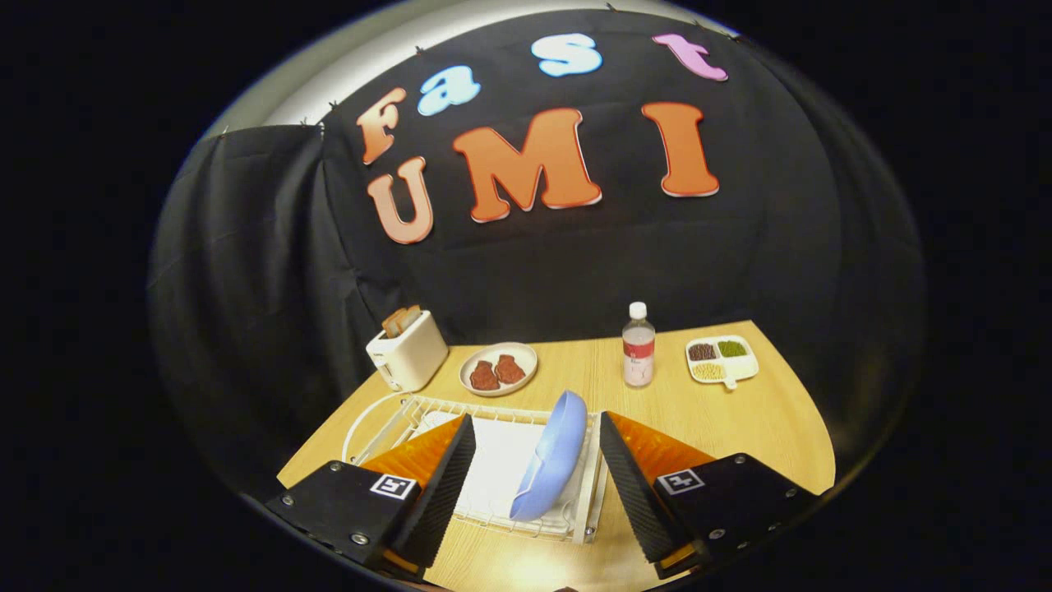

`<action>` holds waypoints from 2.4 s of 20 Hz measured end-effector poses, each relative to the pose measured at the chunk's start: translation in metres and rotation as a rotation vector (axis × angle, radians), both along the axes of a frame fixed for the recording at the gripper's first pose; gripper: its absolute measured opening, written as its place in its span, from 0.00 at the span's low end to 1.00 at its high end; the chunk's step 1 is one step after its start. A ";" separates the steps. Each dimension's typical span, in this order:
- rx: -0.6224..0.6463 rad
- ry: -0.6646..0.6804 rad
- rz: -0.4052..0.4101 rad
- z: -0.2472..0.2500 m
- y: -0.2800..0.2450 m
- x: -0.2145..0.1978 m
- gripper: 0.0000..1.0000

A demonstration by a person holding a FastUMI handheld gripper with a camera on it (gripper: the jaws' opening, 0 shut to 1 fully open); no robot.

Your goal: Take the plate from the dish rack, then take the spoon from the basket and place it into the plate.

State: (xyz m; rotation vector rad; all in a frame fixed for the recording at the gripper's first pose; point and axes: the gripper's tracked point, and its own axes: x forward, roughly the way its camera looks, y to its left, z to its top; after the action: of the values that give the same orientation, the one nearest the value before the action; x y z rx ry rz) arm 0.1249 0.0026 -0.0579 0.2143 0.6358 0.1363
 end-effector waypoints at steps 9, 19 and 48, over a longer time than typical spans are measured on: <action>0.059 0.449 -0.032 -0.079 0.018 0.018 0.75; -0.183 0.589 -0.069 -0.129 0.017 0.016 0.39; -0.132 0.377 -0.001 -0.063 0.038 -0.094 0.25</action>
State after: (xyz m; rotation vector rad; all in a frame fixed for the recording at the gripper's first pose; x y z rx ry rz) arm 0.0310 0.0409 -0.1208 0.1128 1.0160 0.0521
